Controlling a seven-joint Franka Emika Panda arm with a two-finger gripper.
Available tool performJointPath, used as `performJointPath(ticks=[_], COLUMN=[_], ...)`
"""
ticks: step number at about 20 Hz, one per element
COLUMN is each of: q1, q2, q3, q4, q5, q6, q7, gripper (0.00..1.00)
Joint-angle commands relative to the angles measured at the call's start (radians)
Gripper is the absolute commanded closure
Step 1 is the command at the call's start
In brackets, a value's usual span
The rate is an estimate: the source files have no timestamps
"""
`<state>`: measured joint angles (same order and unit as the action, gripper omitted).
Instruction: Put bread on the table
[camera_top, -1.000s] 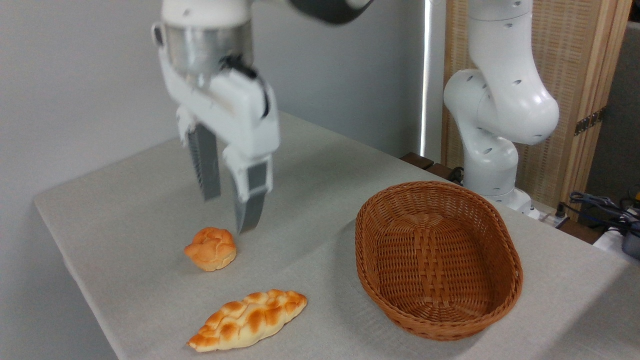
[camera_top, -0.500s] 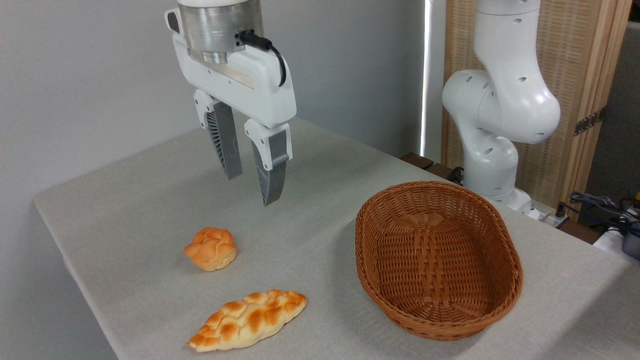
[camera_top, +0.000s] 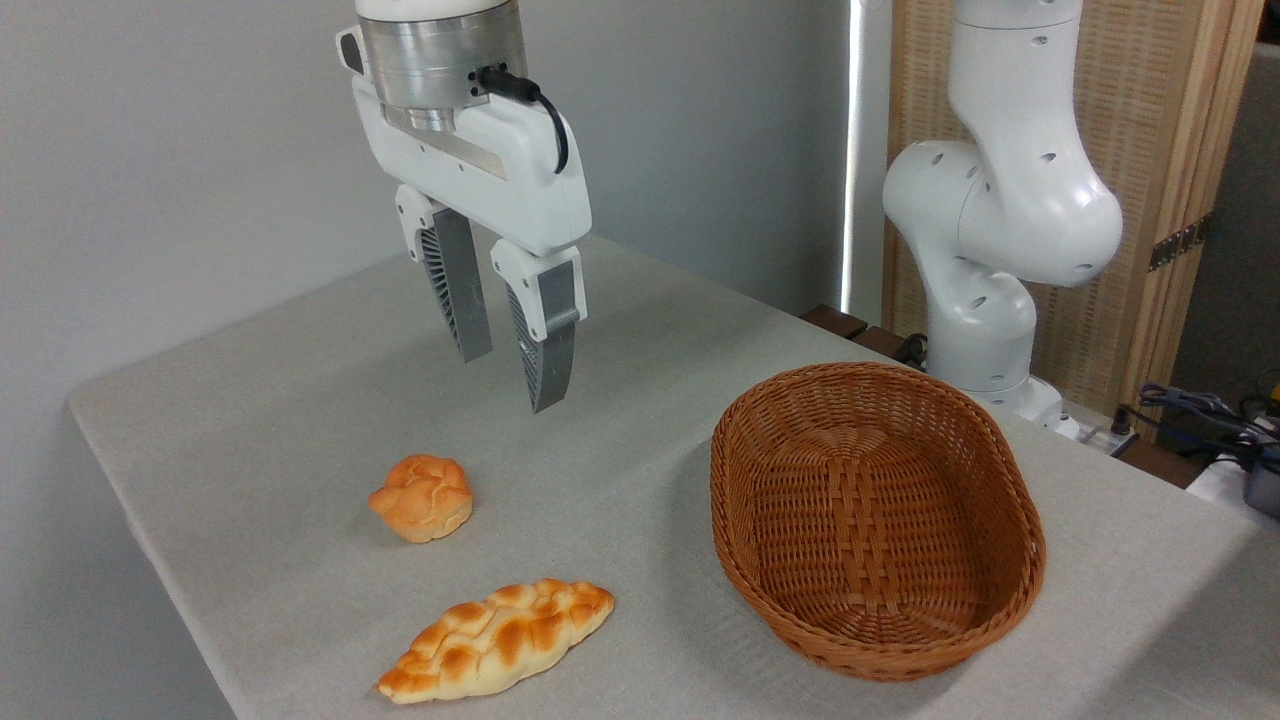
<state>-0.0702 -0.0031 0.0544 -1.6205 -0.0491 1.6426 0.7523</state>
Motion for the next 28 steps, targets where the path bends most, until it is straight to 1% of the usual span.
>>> performJointPath(ticks=[1,4,6,8,9,14,15,16,17,28], q1=[0.013,0.015,0.020,0.067,0.072,0.070,0.070,0.069,0.069,0.069], q2=[-0.020,-0.018,-0.015,-0.017,-0.017,-0.020,-0.020,-0.018,-0.018,-0.018], q3=[-0.016,-0.030,-0.047,-0.096,-0.102,-0.093,-0.093,-0.093,-0.093,-0.091], q4=[-0.013,-0.013,-0.012,-0.012,-0.012,-0.004,-0.002,-0.002,-0.002,-0.002], q5=[0.031,0.032,0.032,0.032,0.032,0.034,0.046,0.069,0.072,0.064], q6=[-0.030,-0.047,-0.047,-0.049,-0.049,-0.049,-0.049,-0.050,-0.052,-0.052], q7=[0.012,0.042,0.041,0.041,0.041,0.042,0.044,0.050,0.048,0.048], gripper=[0.00,0.00,0.00,0.00,0.00,0.00,0.00,0.00,0.00,0.00])
